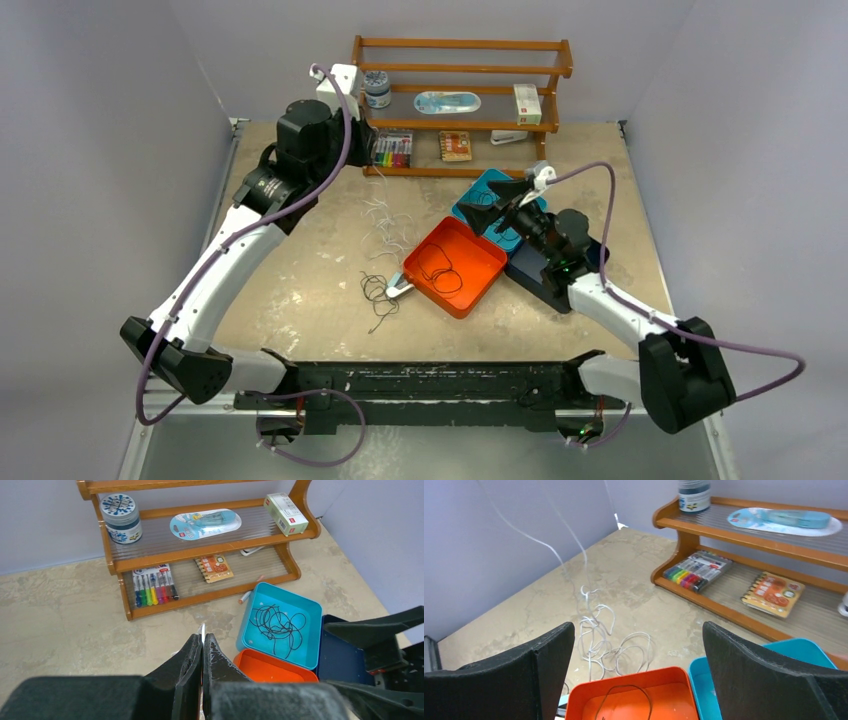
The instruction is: Untangle the cables
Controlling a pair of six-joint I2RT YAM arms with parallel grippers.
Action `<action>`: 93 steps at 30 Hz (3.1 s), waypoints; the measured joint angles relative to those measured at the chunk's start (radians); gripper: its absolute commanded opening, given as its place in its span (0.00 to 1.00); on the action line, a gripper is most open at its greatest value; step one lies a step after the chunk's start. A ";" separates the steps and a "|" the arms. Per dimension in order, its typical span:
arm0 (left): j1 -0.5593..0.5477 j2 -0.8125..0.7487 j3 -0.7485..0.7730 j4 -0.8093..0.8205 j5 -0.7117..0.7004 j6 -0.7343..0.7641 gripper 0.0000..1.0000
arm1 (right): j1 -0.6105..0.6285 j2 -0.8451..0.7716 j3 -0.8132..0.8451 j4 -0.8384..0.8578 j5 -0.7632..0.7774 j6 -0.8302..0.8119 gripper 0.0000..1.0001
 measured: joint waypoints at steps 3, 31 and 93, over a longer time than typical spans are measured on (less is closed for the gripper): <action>0.000 0.000 0.001 0.000 0.026 0.000 0.00 | 0.024 0.048 0.025 0.027 -0.060 -0.027 0.99; 0.000 -0.032 0.087 -0.009 0.159 0.036 0.00 | 0.275 0.737 0.594 0.241 -0.108 -0.181 0.65; 0.000 0.085 0.650 0.332 -0.119 0.151 0.00 | 0.383 1.053 0.734 0.095 -0.146 -0.040 0.37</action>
